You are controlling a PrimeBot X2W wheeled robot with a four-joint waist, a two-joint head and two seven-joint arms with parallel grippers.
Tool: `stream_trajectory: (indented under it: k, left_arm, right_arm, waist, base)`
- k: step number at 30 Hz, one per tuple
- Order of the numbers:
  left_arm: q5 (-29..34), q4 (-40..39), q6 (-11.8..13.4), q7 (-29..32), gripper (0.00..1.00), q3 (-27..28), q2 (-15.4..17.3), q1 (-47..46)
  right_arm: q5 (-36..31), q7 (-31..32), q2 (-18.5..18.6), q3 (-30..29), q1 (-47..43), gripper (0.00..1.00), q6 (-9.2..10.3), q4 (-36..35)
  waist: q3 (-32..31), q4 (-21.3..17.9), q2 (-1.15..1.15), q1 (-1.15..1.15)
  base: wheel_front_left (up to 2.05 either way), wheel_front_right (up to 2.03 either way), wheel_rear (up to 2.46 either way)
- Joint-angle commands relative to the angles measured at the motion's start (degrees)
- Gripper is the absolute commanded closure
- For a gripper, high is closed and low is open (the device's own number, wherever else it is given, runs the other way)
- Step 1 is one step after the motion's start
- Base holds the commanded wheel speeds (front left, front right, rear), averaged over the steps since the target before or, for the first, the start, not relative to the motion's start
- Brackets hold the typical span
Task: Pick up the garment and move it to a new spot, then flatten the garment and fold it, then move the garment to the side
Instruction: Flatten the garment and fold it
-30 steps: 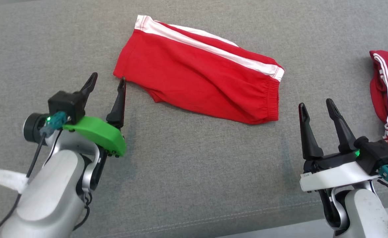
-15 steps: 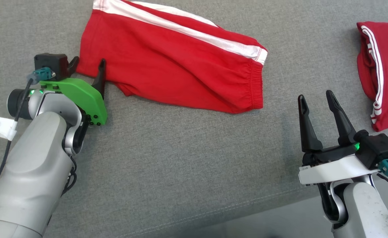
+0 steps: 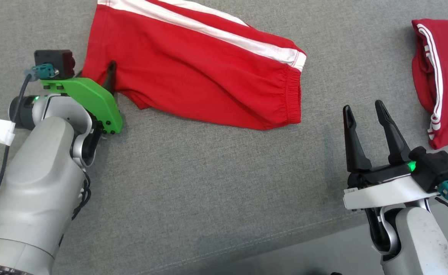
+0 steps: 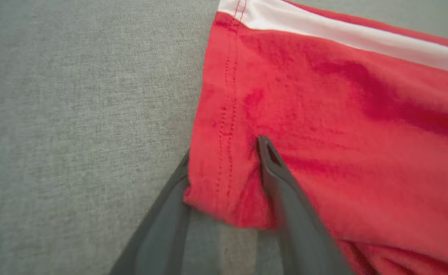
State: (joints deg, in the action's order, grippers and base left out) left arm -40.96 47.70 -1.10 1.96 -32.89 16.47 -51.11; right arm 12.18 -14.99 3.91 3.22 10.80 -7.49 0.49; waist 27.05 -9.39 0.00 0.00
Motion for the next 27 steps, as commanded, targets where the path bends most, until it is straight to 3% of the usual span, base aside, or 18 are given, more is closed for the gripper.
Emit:
stream_trajectory:
  k: [1,4,7,15,21,27]
  left_arm:
    - [-0.33,1.51,-0.74,1.56,1.0,-1.19,-1.22,2.83]
    - [-0.02,0.02,-1.08,-0.18,1.0,-1.44,-1.27,3.3]
    - [0.64,-2.03,0.33,-3.24,1.0,-1.11,-0.81,4.19]
    - [-0.31,-18.24,6.72,-9.47,1.0,0.58,0.88,16.91]
    - [-1.22,-33.48,12.65,-7.82,1.0,0.83,2.97,27.71]
    - [-2.31,-39.66,13.93,-4.77,1.0,0.23,4.28,31.22]
  right_arm:
    - [0.45,-0.24,-0.16,-0.17,0.02,0.0,0.01,-0.14]
    - [0.51,-0.25,-0.16,-0.67,-0.47,0.0,0.01,-0.26]
    - [0.24,-0.25,-0.24,-0.92,-1.03,0.0,0.01,-0.3]
    - [0.14,-0.22,-0.17,-3.26,-3.32,0.0,0.01,-0.53]
    - [-0.08,0.32,0.41,-4.24,-4.27,0.0,0.01,-0.84]
    - [0.11,1.27,0.69,-4.3,-4.14,0.0,0.01,-1.48]
  waist:
    - [-0.32,0.21,0.0,0.0]
    - [-0.82,0.65,0.0,0.0]
    - [-1.42,1.0,0.0,0.0]
    - [-3.88,3.82,0.0,0.0]
    - [-5.25,6.35,0.0,0.0]
    - [-5.5,7.84,0.0,0.0]
  base:
    - [0.0,0.0,0.0]
    - [0.0,0.0,0.0]
    - [0.0,0.0,0.0]
    - [0.0,0.0,0.0]
    - [0.0,0.0,0.0]
    - [0.0,0.0,0.0]
